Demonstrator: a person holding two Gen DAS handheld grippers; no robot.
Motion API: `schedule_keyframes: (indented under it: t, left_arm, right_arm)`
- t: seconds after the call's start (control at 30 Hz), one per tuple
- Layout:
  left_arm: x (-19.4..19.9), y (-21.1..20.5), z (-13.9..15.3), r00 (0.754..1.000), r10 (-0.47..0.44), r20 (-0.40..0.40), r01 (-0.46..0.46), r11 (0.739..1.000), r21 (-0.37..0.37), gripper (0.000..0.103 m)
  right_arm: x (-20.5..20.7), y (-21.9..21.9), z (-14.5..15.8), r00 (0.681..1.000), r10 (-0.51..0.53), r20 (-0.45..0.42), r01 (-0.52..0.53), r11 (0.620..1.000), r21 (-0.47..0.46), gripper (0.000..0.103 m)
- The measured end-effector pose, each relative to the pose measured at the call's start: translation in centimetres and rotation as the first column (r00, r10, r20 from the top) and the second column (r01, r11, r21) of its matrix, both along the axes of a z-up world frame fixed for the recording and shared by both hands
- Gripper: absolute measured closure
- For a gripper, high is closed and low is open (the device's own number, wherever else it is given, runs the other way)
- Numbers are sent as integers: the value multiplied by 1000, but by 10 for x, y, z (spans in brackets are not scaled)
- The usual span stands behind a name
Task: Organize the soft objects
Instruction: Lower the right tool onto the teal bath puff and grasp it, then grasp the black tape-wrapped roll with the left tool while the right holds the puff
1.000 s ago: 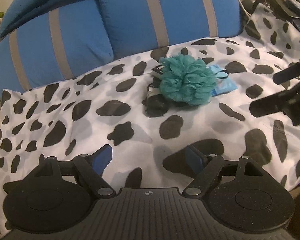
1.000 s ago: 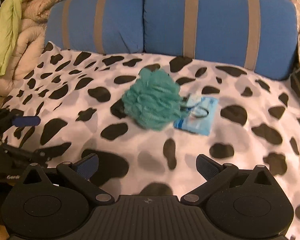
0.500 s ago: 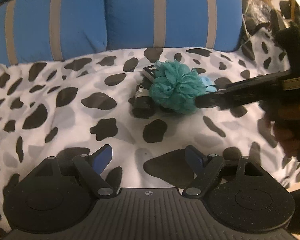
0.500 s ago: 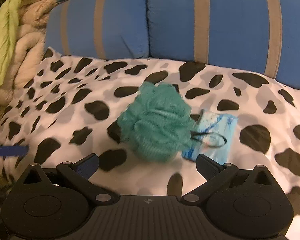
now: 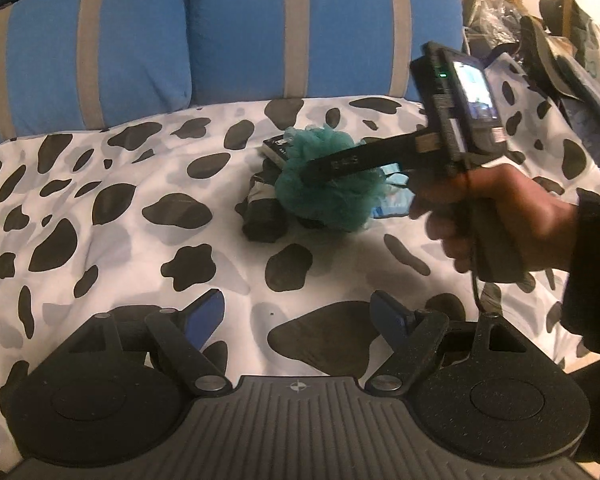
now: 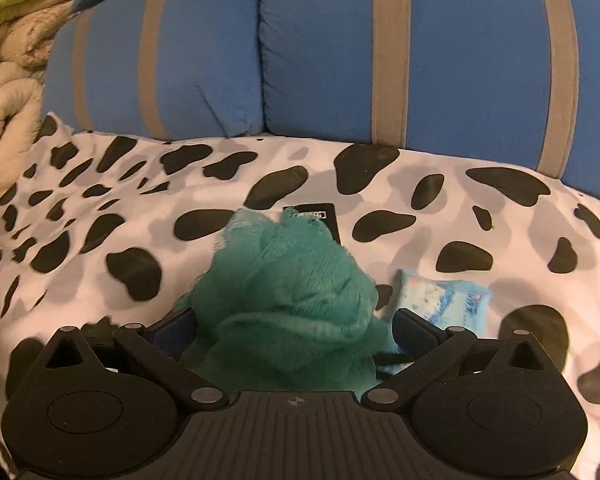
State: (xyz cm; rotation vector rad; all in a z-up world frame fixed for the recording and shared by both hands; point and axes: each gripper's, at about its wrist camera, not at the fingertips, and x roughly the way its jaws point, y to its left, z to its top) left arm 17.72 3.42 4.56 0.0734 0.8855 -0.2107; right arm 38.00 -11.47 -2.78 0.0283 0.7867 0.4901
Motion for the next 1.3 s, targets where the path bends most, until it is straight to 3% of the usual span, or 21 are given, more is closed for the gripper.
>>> schedule_keyframes:
  t: [0.43, 0.5, 0.53, 0.63, 0.73, 1.03, 1.3]
  left_arm:
    - [8, 11, -8, 997, 31, -74, -37, 996, -79, 23]
    - [9, 13, -10, 995, 39, -89, -48, 994, -100, 23]
    - [9, 13, -12, 995, 40, -95, -50, 994, -102, 23]
    - [10, 12, -14, 994, 51, -97, -60, 994, -88, 23]
    - [11, 10, -15, 996, 46, -80, -52, 995, -83, 23]
    - [14, -2, -18, 999, 31, -42, -33, 998, -49, 23]
    - [21, -12, -22, 1000, 10, 7, -10, 1000, 5, 23]
  right_arm:
    - [23, 6, -35, 992, 16, -124, -5, 996, 92, 0]
    - [20, 10, -36, 990, 21, -139, -10, 997, 79, 4]
    - [18, 11, -35, 990, 29, -136, -19, 997, 75, 11]
    - [12, 11, -28, 992, 34, -125, -27, 998, 56, 23]
    - [6, 4, -20, 992, 39, -117, -31, 997, 64, 27]
    - [-24, -24, 22, 1000, 26, -12, -25, 999, 25, 29]
    - [-57, -57, 44, 1000, -4, 16, 4, 1000, -9, 29]
